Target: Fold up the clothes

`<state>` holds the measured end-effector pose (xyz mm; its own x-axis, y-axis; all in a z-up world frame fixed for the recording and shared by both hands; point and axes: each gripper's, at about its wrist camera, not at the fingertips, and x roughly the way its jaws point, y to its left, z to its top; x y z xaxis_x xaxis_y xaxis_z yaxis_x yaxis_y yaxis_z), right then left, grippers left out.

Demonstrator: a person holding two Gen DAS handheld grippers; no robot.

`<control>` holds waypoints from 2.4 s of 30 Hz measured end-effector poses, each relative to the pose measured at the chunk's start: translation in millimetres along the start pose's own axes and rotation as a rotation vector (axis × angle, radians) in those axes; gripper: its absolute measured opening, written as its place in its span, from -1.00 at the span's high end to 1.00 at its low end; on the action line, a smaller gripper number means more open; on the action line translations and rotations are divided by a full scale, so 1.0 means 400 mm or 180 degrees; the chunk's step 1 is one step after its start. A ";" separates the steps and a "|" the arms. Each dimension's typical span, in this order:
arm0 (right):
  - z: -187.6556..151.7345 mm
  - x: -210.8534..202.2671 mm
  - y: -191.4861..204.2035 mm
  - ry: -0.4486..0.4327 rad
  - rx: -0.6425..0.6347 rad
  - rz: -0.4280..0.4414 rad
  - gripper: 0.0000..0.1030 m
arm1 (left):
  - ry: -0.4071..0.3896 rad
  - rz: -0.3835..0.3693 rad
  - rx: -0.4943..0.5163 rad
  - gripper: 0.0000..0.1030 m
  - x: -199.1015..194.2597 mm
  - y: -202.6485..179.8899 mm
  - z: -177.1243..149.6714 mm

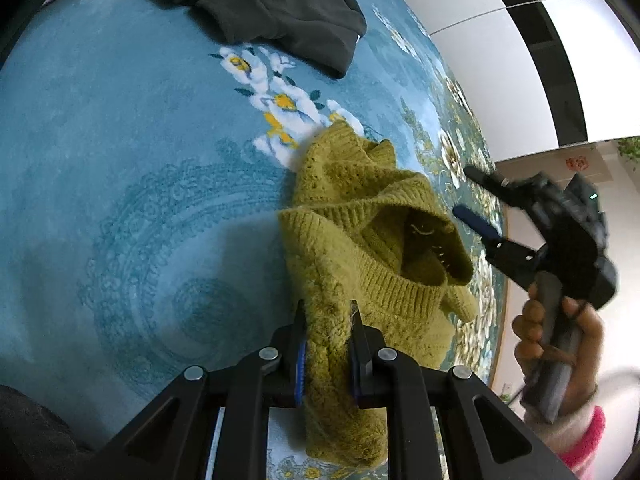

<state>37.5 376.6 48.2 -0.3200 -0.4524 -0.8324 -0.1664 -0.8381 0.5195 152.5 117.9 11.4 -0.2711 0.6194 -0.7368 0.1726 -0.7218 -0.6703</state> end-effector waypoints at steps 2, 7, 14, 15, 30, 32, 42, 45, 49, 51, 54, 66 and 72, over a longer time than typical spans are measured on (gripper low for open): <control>0.016 0.001 -0.046 0.0042 0.0124 -0.0216 -0.03 | 0.0014 -0.0013 -0.0018 0.66 0.001 0.002 0.000; 0.000 0.045 -0.149 0.0347 0.0338 -0.0350 -0.04 | -0.0047 -0.0012 0.0057 0.66 -0.013 -0.016 0.006; -0.020 0.064 -0.161 0.0245 0.0669 0.0305 0.70 | -0.0454 0.0002 0.0450 0.69 -0.112 -0.104 0.031; -0.019 0.056 -0.161 0.0236 0.0730 0.0377 0.86 | -0.0513 0.0004 0.0506 0.70 -0.126 -0.116 0.035; 0.027 -0.580 -0.131 -0.1639 0.0559 0.1692 0.86 | -0.1817 -0.0165 0.2210 0.74 -0.504 -0.570 0.089; 0.001 -0.706 -0.115 -0.1947 0.0323 0.1710 0.86 | -0.1997 -0.0251 0.2451 0.74 -0.554 -0.610 0.059; -0.248 -0.633 -0.316 -0.1565 0.0564 0.1207 0.83 | -0.1112 0.0369 0.2087 0.73 -0.247 -0.360 -0.022; -0.282 -0.573 -0.362 -0.1380 0.0767 0.1134 0.83 | -0.0736 0.0594 0.1854 0.74 -0.134 -0.274 -0.046; -0.326 -0.493 -0.424 -0.1132 0.1035 0.1035 0.83 | -0.0571 0.0669 0.1731 0.74 -0.099 -0.263 -0.080; -0.349 -0.453 -0.455 -0.1006 0.1168 0.0985 0.83 | -0.0588 0.0612 0.1688 0.74 -0.107 -0.265 -0.083; -0.382 -0.393 -0.502 -0.0818 0.1366 0.0908 0.82 | -0.0507 0.0664 0.1581 0.74 -0.088 -0.247 -0.083; -0.336 -0.119 -0.344 -0.0072 0.1383 0.0248 0.14 | -0.0374 0.0517 0.1069 0.72 -0.077 -0.167 -0.060; -0.291 -0.058 -0.281 -0.0100 0.1453 -0.0514 0.14 | -0.0352 0.0457 0.1030 0.72 -0.072 -0.155 -0.056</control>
<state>172.2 445.8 -13.2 -0.2831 -0.3124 -0.9068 -0.6061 -0.6744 0.4216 170.7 151.6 72.3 -0.3697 0.4804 -0.7953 -0.0872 -0.8702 -0.4850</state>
